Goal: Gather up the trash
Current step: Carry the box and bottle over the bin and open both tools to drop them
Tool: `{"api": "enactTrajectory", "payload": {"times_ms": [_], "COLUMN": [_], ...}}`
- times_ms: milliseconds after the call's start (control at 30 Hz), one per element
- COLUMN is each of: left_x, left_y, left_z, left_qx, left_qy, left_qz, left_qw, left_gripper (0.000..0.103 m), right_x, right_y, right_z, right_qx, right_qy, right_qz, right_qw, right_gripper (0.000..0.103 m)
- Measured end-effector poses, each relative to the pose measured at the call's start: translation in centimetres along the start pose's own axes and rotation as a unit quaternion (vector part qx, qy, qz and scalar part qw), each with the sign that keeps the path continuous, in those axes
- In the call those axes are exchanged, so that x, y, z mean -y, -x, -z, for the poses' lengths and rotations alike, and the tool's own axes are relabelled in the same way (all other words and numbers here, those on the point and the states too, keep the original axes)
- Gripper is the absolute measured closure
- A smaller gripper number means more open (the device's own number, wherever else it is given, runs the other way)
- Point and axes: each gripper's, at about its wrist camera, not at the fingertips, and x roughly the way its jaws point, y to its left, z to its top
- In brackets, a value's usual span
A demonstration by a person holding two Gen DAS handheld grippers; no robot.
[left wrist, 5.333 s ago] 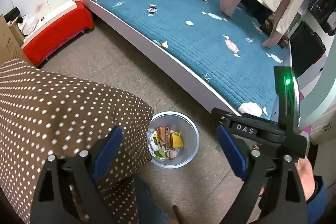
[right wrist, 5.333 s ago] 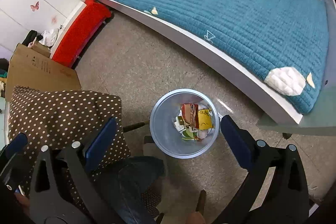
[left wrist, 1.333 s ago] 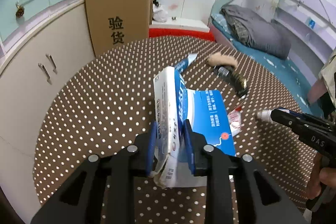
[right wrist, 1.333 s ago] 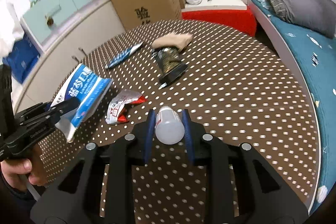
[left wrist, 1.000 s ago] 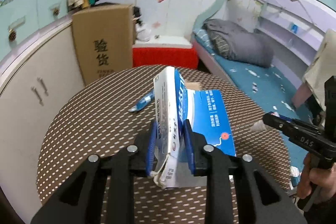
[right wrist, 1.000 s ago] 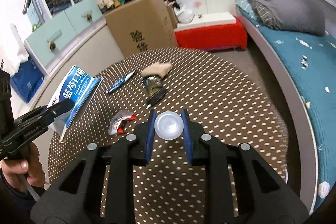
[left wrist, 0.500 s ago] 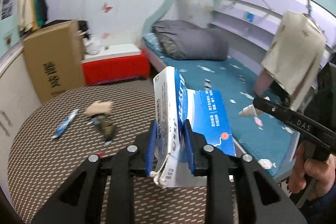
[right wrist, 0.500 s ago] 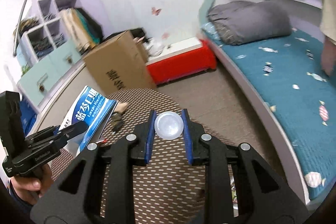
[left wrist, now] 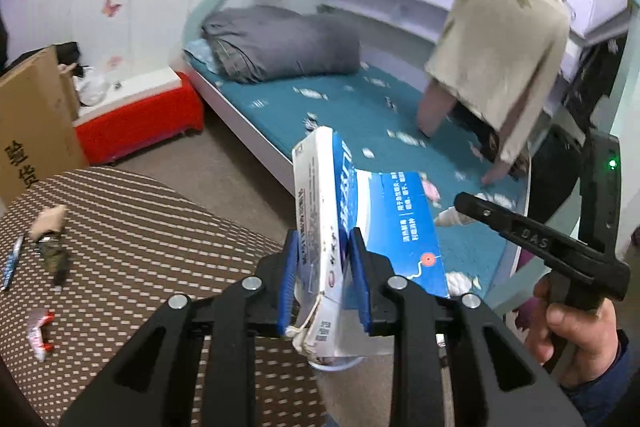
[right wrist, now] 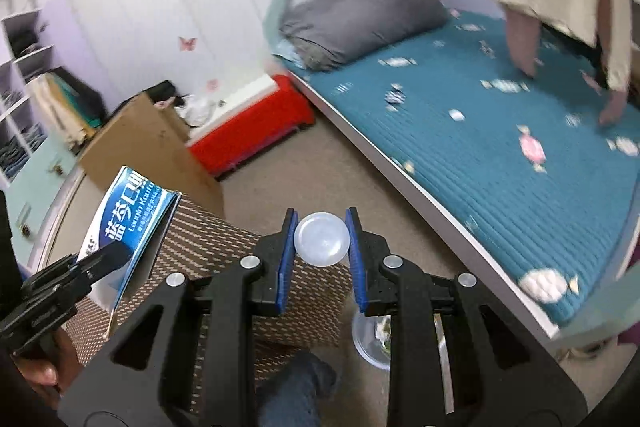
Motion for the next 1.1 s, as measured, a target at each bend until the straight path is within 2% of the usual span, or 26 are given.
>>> {"api": "enactTrajectory", "payload": {"times_ms": [233, 533, 667, 733, 767, 833, 900, 967, 1100], "left_x": [3.1, 5.2, 5.5, 5.7, 5.8, 6.0, 6.0, 5.6, 5.0], "left_y": [-6.2, -12.4, -14.7, -15.7, -16.0, -16.1, -16.1, -15.6, -14.0], "left_z": [1.4, 3.3, 3.9, 4.3, 4.3, 4.3, 4.1, 3.9, 3.3], "left_qx": [-0.067, -0.132, -0.165, -0.178, -0.179, -0.172, -0.172, -0.163, -0.143], "left_qy": [-0.019, -0.051, -0.065, -0.071, -0.075, -0.084, -0.083, -0.074, -0.063], "left_qz": [0.012, -0.016, -0.026, -0.027, -0.034, -0.052, -0.056, -0.059, -0.061], "left_qw": [0.9975, 0.9898, 0.9838, 0.9811, 0.9805, 0.9801, 0.9799, 0.9821, 0.9858], "left_gripper": [0.078, 0.078, 0.07, 0.042, 0.023, 0.019, 0.019, 0.015, 0.014], "right_x": [3.9, 7.4, 8.8, 9.8, 10.2, 10.7, 10.9, 11.3, 11.0], "right_y": [-3.5, -8.1, -9.9, -10.7, -10.9, -11.1, -10.9, -10.9, -10.4], "right_z": [2.4, 4.7, 5.6, 6.3, 6.5, 6.9, 7.2, 7.3, 7.4], "right_qx": [-0.048, -0.099, -0.123, -0.133, -0.133, -0.138, -0.136, -0.137, -0.141], "right_qy": [-0.045, -0.091, -0.119, -0.14, -0.146, -0.158, -0.162, -0.167, -0.16], "right_qz": [0.018, 0.028, 0.024, 0.027, 0.031, 0.029, 0.039, 0.043, 0.067], "right_qw": [0.998, 0.991, 0.985, 0.981, 0.98, 0.977, 0.977, 0.975, 0.975], "right_gripper": [0.079, 0.079, 0.077, 0.05, 0.035, 0.033, 0.014, 0.006, 0.006]}}
